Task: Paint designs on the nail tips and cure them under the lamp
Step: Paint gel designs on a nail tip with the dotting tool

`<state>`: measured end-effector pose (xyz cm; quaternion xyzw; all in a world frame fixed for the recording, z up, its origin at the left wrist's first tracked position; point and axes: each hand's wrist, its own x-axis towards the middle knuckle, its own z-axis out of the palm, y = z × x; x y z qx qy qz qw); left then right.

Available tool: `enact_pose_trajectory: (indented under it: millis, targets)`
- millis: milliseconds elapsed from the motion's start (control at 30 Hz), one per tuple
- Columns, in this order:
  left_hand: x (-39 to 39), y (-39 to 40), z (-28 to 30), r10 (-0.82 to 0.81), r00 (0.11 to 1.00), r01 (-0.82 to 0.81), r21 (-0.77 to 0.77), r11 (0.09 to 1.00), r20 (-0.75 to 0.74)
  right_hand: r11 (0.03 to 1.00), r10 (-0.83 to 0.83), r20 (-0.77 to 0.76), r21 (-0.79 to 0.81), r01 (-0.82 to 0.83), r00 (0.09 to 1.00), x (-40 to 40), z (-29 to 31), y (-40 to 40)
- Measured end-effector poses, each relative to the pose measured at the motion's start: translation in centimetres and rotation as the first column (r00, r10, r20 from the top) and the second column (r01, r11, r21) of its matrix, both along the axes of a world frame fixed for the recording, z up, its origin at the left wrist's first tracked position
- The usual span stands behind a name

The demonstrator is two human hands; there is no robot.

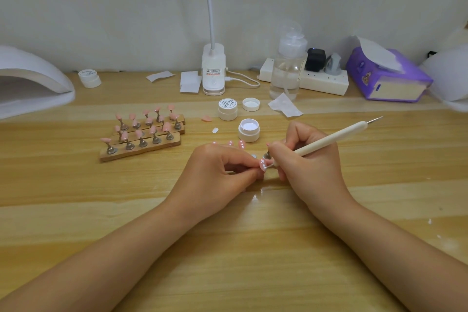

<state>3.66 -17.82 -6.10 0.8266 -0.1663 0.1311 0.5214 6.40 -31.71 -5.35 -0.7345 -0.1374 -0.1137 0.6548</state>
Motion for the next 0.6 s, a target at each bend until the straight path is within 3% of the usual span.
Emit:
enact_pose_trajectory:
  millis: [600]
  targets:
    - [0.03,-0.01,-0.07,0.000,1.000,0.000,-0.002,1.000,0.019,1.000,0.003,0.005,-0.006,-0.003,1.000,0.08,-0.04,0.04]
